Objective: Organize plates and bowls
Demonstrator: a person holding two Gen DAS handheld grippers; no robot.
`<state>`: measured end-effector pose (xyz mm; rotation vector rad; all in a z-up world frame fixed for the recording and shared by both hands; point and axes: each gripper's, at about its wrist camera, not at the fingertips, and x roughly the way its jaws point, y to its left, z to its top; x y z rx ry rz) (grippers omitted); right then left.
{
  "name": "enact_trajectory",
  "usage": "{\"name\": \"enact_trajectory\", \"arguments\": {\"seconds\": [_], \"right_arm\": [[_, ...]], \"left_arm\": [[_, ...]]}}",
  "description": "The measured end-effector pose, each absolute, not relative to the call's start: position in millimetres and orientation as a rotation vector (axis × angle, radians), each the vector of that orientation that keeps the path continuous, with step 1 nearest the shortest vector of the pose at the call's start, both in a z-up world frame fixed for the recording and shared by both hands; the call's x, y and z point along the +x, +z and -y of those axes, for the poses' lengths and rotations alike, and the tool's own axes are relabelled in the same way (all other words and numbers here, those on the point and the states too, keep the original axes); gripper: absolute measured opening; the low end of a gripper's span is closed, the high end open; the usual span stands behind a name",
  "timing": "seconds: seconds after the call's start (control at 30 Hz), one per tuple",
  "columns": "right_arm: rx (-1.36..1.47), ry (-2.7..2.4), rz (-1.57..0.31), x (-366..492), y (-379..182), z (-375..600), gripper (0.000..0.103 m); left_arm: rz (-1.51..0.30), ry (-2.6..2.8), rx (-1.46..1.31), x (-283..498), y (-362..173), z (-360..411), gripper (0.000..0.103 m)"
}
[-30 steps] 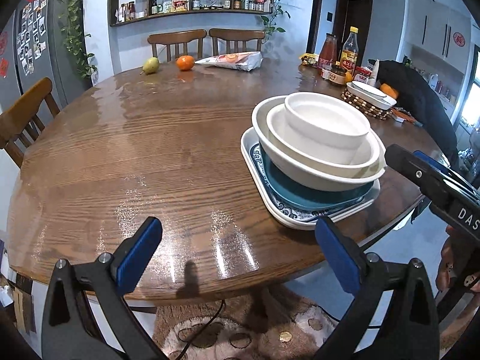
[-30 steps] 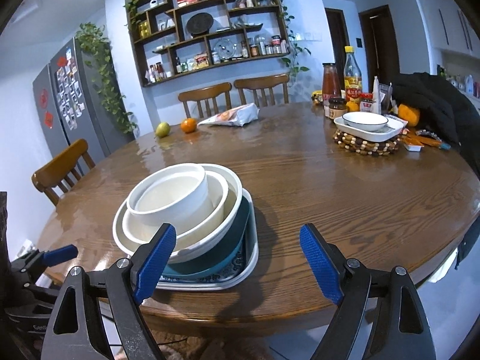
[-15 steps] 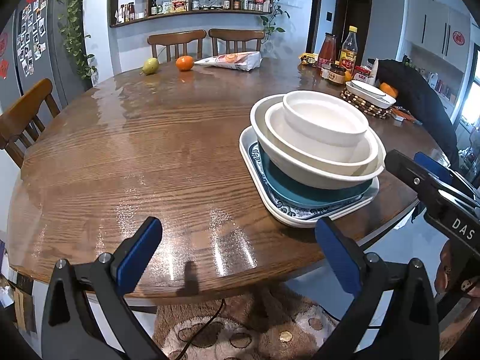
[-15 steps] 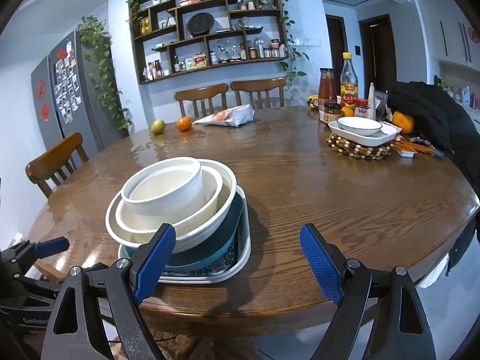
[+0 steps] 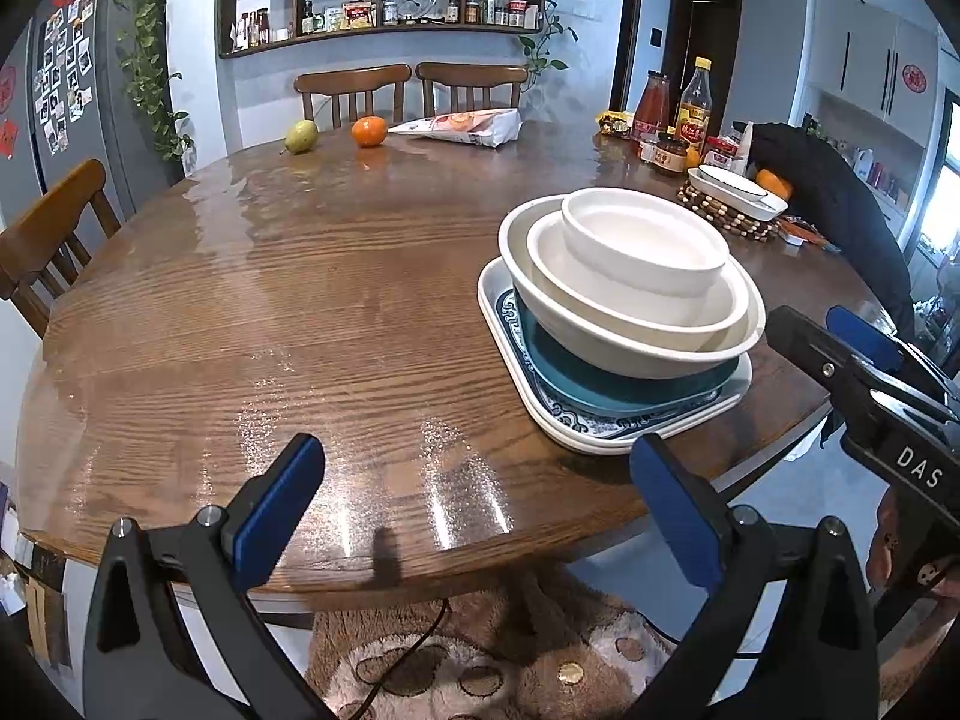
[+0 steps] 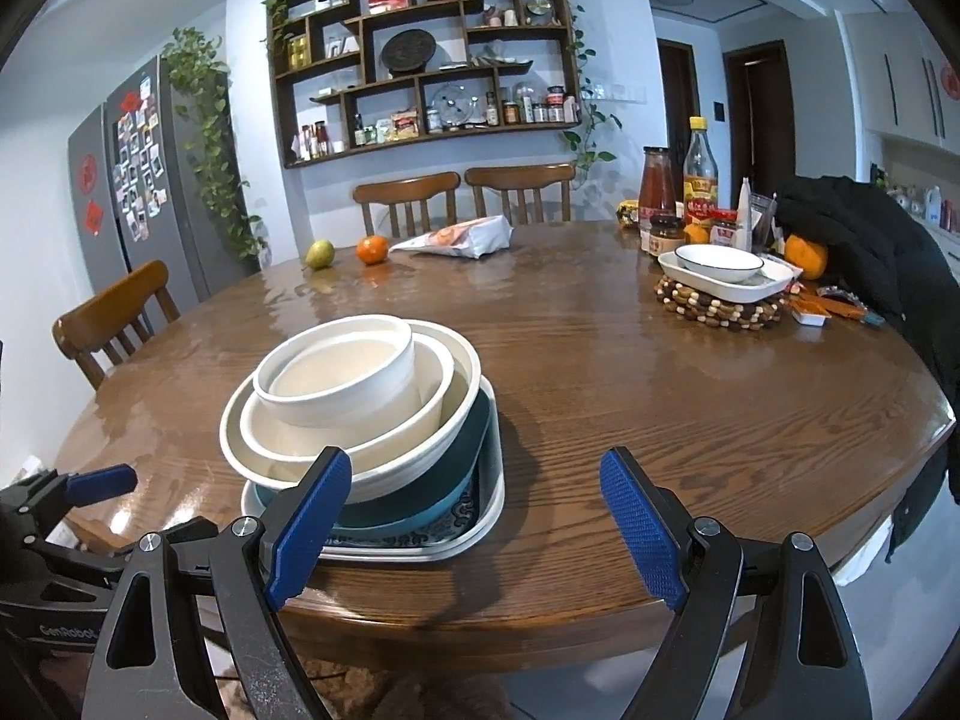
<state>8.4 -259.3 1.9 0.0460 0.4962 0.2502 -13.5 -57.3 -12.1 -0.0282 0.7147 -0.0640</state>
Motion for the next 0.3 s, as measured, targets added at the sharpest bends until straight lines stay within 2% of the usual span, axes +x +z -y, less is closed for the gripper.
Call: {"name": "enact_trajectory", "arguments": {"seconds": [0.3], "right_arm": [[0.04, 0.241, -0.496, 9.7, 3.5, 262.6, 0.086]], "left_arm": [[-0.713, -0.069, -0.025, -15.4, -11.2, 58.3, 0.102]]}}
